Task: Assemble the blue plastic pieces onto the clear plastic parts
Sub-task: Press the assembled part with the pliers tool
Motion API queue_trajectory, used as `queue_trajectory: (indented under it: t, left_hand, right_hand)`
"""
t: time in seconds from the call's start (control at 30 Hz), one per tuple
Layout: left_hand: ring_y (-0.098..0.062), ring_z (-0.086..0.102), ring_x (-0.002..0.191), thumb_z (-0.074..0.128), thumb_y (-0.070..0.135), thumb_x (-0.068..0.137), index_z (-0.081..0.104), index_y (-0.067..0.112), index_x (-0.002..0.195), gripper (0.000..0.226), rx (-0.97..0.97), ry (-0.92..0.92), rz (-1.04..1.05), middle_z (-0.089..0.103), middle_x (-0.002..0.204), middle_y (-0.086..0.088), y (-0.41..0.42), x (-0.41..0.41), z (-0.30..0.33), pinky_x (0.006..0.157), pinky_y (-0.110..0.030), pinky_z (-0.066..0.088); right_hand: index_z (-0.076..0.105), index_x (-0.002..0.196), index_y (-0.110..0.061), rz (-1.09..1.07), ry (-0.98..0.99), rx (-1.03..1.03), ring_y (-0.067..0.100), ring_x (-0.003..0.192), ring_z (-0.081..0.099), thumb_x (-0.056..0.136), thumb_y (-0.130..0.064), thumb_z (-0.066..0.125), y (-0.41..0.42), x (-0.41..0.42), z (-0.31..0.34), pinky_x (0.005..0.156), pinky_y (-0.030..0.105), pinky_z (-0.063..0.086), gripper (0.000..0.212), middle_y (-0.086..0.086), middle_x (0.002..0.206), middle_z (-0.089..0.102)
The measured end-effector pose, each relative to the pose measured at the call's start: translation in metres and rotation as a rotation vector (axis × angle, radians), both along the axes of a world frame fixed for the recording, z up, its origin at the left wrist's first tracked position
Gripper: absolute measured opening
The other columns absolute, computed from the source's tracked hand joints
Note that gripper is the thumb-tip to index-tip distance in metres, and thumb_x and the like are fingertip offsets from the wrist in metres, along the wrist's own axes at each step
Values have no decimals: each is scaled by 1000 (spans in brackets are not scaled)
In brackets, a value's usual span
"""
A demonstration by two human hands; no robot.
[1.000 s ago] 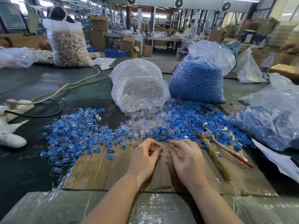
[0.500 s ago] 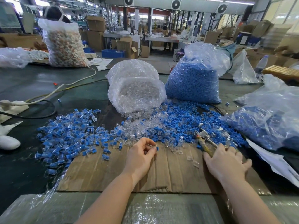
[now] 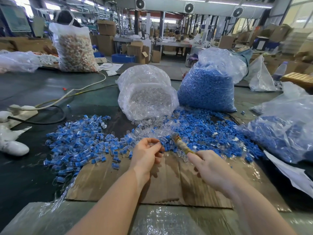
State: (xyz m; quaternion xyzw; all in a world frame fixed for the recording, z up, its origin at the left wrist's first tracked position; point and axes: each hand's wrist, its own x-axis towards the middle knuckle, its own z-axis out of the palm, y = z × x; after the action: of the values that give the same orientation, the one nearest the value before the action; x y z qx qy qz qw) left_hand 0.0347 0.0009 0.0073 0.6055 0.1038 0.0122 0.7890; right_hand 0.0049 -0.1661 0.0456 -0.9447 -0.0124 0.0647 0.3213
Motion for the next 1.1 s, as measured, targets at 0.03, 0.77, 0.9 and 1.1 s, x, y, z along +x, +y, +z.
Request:
queue_trajectory:
  t: [0.03, 0.77, 0.9, 1.1]
  left_hand:
    - [-10, 49, 47, 53, 1, 91, 56, 7, 91, 7, -2, 3, 5, 62, 62, -5, 1, 1, 1, 37, -16, 39]
    - [-8, 49, 50, 53, 6, 92, 56, 15, 88, 10, 180, 27, 57, 59, 74, -4, 6, 9, 1, 41, -15, 41]
    - [-9, 49, 54, 52, 6, 92, 56, 14, 91, 9, 174, 40, 55, 57, 76, -4, 7, 6, 3, 42, -15, 43]
    - [-9, 48, 53, 52, 6, 92, 56, 14, 91, 9, 210, 51, 46, 56, 76, -3, 5, 3, 4, 40, -14, 40]
  right_hand:
    - [46, 72, -12, 20, 47, 82, 22, 66, 50, 95, -38, 41, 4, -2, 1, 61, 30, 37, 35, 7, 76, 53]
    - [47, 92, -8, 82, 405, 374, 22, 75, 50, 81, -4, 50, 16, -7, 8, 68, 36, 43, 12, 12, 89, 50]
    - [46, 91, -8, 88, 411, 377, 23, 76, 51, 80, -2, 49, 14, -6, 9, 69, 37, 43, 13, 13, 90, 50]
    - [47, 89, -12, 115, 425, 380, 24, 81, 48, 78, -4, 48, 13, -7, 10, 72, 39, 37, 13, 12, 90, 49]
